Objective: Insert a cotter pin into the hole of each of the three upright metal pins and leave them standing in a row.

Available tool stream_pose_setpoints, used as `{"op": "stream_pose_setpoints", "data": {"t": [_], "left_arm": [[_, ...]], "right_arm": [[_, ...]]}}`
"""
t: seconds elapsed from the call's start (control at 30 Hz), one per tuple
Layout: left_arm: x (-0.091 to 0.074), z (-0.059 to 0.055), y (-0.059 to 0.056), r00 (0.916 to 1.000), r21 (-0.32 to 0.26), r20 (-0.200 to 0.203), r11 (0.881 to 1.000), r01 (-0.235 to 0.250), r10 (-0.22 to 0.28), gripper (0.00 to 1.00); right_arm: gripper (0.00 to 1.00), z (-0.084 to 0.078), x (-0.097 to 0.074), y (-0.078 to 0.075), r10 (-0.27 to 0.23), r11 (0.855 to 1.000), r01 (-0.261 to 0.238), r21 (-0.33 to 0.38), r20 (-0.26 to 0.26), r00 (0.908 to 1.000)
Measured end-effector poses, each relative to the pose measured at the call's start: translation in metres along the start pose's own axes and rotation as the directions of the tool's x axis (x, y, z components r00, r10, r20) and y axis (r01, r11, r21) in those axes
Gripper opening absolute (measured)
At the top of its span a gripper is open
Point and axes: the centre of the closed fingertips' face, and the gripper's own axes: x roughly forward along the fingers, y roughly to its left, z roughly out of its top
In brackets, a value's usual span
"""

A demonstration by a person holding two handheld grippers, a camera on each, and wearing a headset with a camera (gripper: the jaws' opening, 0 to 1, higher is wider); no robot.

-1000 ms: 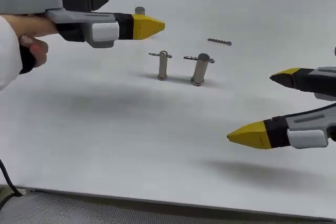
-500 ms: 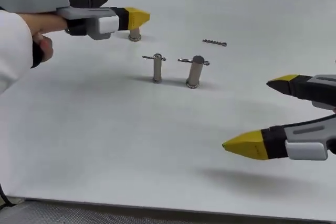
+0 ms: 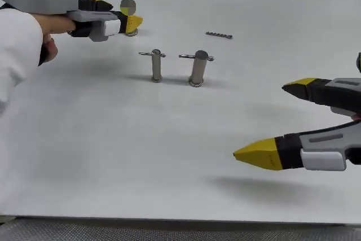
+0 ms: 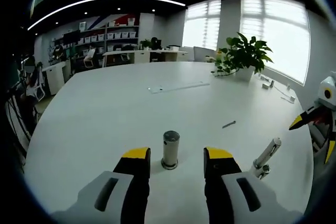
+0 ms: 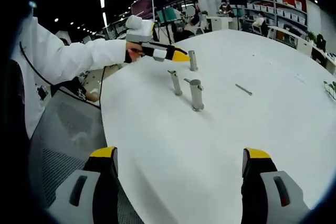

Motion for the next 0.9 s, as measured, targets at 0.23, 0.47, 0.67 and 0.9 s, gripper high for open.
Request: {"op": "stream_pose_setpoints", "data": {"t": [0.23, 0.47, 0.67, 0.9], "left_arm": [[0.009, 0.0, 0.007, 0.9994, 0.018, 0.007, 0.999, -0.033, 0.033, 0.25], [0.014, -0.002, 0.007, 0.9995, 0.018, 0.004, 0.999, -0.03, 0.03, 0.18], [0.015, 0.001, 0.009, 0.9994, 0.05, 0.008, 0.998, -0.035, 0.034, 0.13], [0.016, 0.002, 0.009, 0.9997, 0.082, 0.012, 0.996, -0.023, 0.022, 0.1]], "right_arm": [[0.96, -0.001, -0.001, 0.005, 0.013, 1.0, -0.014, -0.01, -0.01, 0.9999], [0.96, -0.001, 0.001, 0.01, 0.018, 1.0, -0.018, -0.002, -0.013, 0.9998], [0.96, 0.001, 0.002, 0.013, 0.022, 1.0, -0.022, -0.005, -0.016, 0.9996], [0.95, 0.002, 0.001, 0.015, 0.022, 1.0, -0.022, -0.006, -0.019, 0.9996]]}}
